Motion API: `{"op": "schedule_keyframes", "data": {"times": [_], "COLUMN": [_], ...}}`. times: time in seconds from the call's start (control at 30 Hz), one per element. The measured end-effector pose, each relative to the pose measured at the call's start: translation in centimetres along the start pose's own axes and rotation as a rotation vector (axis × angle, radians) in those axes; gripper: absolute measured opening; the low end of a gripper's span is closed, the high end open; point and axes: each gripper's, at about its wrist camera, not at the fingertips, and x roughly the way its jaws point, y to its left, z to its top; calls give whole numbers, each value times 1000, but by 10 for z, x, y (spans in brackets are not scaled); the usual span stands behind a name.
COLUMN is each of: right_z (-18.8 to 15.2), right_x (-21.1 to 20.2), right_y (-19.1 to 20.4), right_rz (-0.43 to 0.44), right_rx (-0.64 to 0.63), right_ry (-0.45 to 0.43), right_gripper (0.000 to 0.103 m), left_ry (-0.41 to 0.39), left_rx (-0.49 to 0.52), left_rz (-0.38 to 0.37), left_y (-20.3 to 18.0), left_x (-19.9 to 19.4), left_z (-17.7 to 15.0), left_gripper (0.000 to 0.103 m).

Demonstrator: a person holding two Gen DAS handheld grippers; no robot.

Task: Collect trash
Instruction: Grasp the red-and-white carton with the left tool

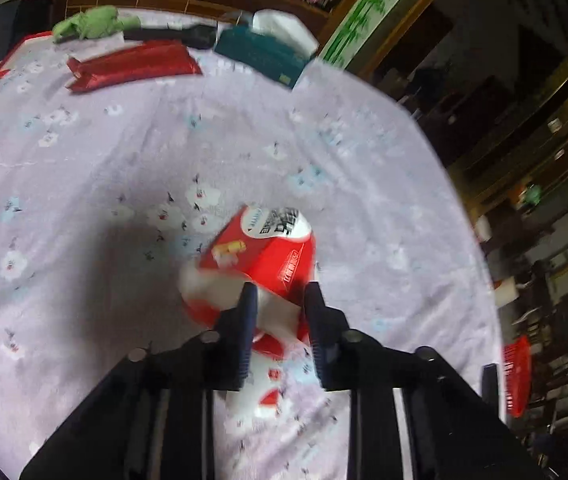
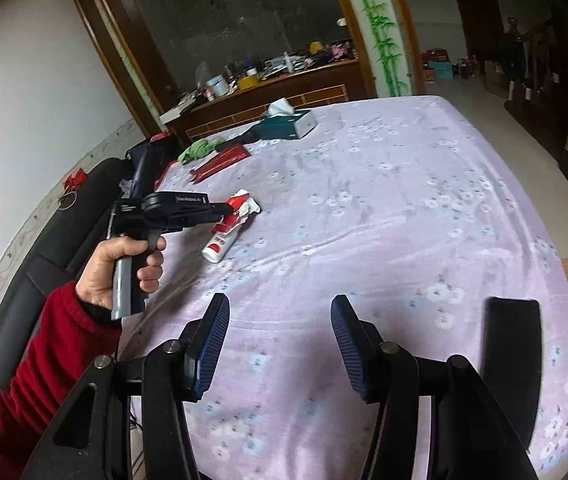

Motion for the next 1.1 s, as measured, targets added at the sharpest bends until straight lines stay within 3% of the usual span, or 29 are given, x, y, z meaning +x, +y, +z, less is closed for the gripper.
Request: {"op": "schedule_keyframes", "data": {"times": [0.2,0.27,0.33,0.4,0.43,0.47,0.67,0.87,0.97,1.1], "right_z": [25,34,43,46,48,48,42,38,36,38], "right_x": [51,70,85,87,85,83,85,91,94,102], "right_y": [31,37,42,43,43,43,32,19,20,25], "right_rz": [29,64,25,36,31,23,5,-8,-4,-2], "right_rx": [-5,18,36,57,59,54,68,80,79,82], "right_ry": [81,101,104,88,75,66,82,107,110,119], "right_gripper": [57,57,57,57,57,57,58,58,57,58], "left_ry": [-72,-86,-76,-54,-44,-55,7,103,78,41], "left_rx": [14,22,25,24,29,42,173,169,127,50], "left_rz": [-44,-28,-31,-13,8,24,131,180,149,79], "left_y": [10,13,13,11,8,5,-18,-6,4,19], "left_x": [-47,-57,-56,-47,-41,-36,5,52,53,43], "left_z": [-16,-18,-15,-11,-9,-7,7,10,12,15], "left_gripper": [17,17,17,39,68,74,74,71,61,55]}}
